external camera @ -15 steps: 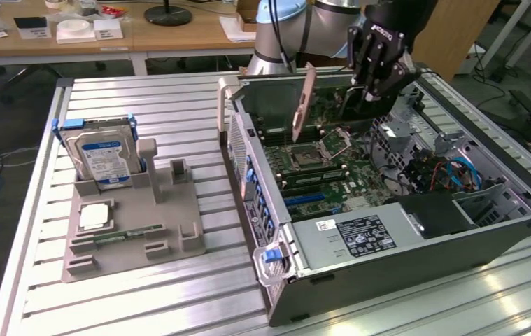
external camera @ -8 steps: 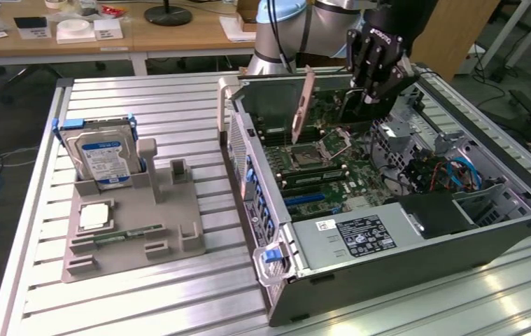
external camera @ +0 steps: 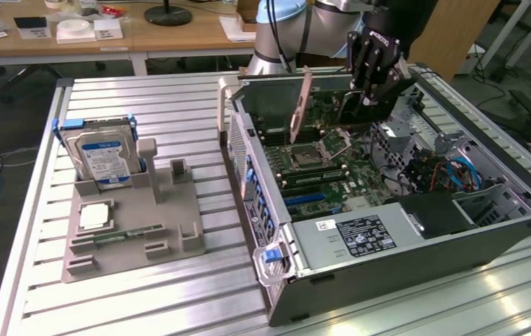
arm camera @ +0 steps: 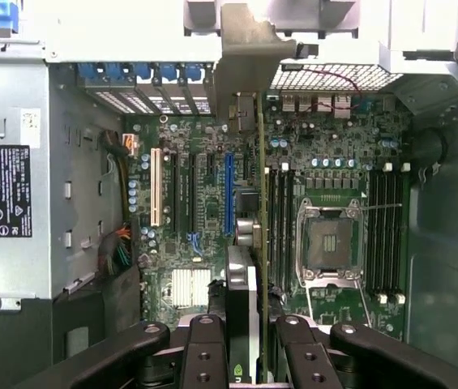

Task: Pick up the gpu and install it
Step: 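Insert the gpu into the slot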

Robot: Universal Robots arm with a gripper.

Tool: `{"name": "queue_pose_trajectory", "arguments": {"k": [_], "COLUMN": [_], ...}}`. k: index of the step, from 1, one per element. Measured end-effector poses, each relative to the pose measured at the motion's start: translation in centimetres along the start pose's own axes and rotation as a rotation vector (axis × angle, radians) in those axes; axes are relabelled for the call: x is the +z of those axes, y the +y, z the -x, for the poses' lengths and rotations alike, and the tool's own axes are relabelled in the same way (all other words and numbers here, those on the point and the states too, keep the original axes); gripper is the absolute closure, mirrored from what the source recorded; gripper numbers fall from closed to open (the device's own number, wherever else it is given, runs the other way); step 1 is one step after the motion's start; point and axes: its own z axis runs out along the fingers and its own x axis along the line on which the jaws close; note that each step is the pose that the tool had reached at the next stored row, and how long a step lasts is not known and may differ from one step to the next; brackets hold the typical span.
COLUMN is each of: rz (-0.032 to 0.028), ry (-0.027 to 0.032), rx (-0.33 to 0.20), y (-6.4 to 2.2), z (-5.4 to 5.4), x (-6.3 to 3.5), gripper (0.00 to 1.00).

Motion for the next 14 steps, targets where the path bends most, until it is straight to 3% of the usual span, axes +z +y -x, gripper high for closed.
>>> {"name": "queue_pose_trajectory", "arguments": {"k": [14], "rz": [0.0001], "ry": [0.0006], "rx": [0.005], "y": [-0.02], "z": [0.0], "x": [0.26], "gripper": [0.72]}}
